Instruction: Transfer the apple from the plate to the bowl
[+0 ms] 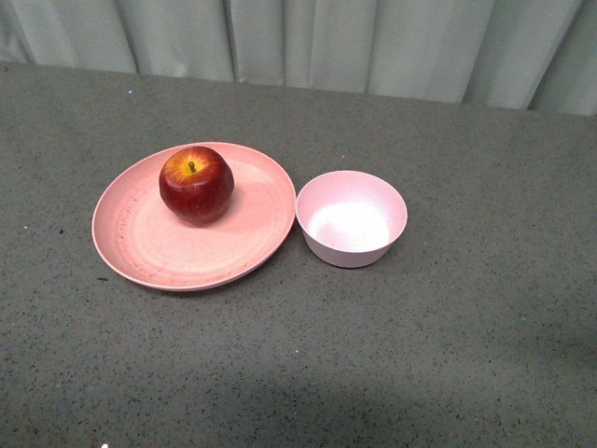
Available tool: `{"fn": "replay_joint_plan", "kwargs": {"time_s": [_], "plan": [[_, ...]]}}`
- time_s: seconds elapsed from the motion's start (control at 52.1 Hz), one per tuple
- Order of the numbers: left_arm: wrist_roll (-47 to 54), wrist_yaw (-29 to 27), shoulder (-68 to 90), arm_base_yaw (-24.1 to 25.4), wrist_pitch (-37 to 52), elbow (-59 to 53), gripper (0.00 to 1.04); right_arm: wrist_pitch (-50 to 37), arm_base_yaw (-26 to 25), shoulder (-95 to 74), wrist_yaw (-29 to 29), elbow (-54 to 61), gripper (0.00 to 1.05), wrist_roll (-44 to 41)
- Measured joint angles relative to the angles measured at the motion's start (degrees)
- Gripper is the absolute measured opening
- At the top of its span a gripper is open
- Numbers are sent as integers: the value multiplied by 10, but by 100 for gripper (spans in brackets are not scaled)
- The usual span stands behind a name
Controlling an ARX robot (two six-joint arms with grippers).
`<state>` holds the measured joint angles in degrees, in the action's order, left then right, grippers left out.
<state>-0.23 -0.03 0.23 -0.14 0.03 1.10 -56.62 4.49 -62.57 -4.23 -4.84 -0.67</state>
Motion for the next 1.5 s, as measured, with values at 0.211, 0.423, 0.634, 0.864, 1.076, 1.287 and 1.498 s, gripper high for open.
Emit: {"fn": "replay_joint_plan", "kwargs": {"time_s": [0.211,0.423,0.634,0.864,1.076,1.287,1.498], "plan": [[0,0,0,0,0,0,98,70,-43,96,39,24,1,1],[0,0,0,0,0,0,98,166,-43,210,41,41,1,1],[0,0,0,0,0,0,98,235,-43,287,41,45,1,1],[0,0,0,0,0,0,98,300,-43,358,42,45,1,1],[0,0,0,0,0,0,98,360,-43,421,42,45,1,1],[0,0,0,0,0,0,98,402,-43,463,42,45,1,1],[0,0,0,0,0,0,98,447,-43,509,42,45,1,1]]}}
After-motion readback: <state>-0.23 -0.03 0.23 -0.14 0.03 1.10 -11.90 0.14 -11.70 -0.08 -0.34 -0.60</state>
